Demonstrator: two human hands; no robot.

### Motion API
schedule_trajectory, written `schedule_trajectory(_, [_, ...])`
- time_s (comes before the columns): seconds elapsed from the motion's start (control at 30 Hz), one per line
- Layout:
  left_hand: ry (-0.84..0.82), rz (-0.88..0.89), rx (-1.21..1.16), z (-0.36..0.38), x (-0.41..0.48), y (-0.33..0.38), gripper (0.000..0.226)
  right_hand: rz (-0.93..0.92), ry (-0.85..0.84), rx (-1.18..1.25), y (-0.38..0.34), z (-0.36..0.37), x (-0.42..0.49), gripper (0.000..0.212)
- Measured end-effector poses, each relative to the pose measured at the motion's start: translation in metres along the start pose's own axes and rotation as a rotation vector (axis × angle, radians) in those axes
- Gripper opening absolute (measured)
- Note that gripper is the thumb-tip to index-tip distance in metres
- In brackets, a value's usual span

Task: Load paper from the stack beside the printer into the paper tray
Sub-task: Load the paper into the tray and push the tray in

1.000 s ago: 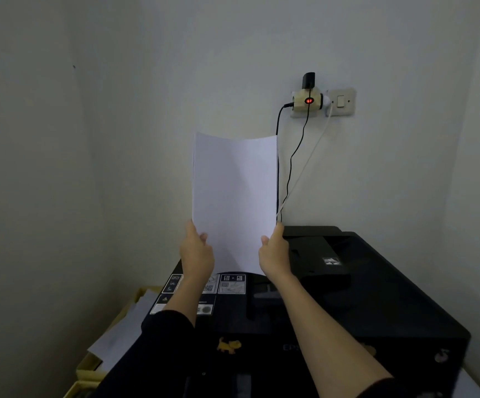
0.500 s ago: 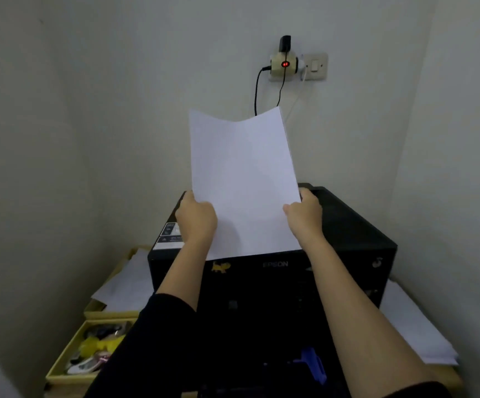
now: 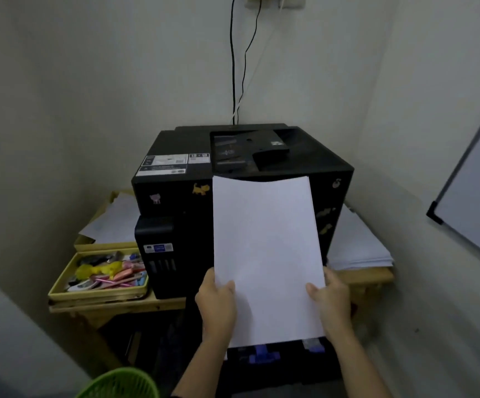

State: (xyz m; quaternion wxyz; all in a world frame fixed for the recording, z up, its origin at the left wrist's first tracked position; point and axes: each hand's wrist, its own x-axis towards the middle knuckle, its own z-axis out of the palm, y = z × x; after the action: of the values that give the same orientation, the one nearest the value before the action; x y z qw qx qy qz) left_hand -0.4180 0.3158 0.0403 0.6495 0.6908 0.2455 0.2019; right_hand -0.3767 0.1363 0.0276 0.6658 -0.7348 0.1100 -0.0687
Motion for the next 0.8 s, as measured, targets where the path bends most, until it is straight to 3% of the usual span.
schedule_trajectory(0.2, [0.025,-0.248,0.119,-0.011,-0.034,-0.077,0.039,0.256,-0.029,-0.082,0.072,-0.011,-0.039,0.036])
schedule_trajectory(0.37, [0.027,-0.382,0.2,-0.012,-0.036,-0.099,0.035,0.338,-0.11,-0.182,0.088,-0.014,-0.033,0.036])
schedule_trajectory(0.6, [-0.017,-0.469,0.39,-0.001,-0.005,-0.108,0.037,0.439,-0.176,-0.409,0.086,-0.009,-0.005,0.017])
schedule_trajectory(0.8, [-0.102,-0.485,0.665,0.001,-0.001,-0.11,0.035,0.494,-0.211,-0.497,0.092,-0.01,0.0,0.019])
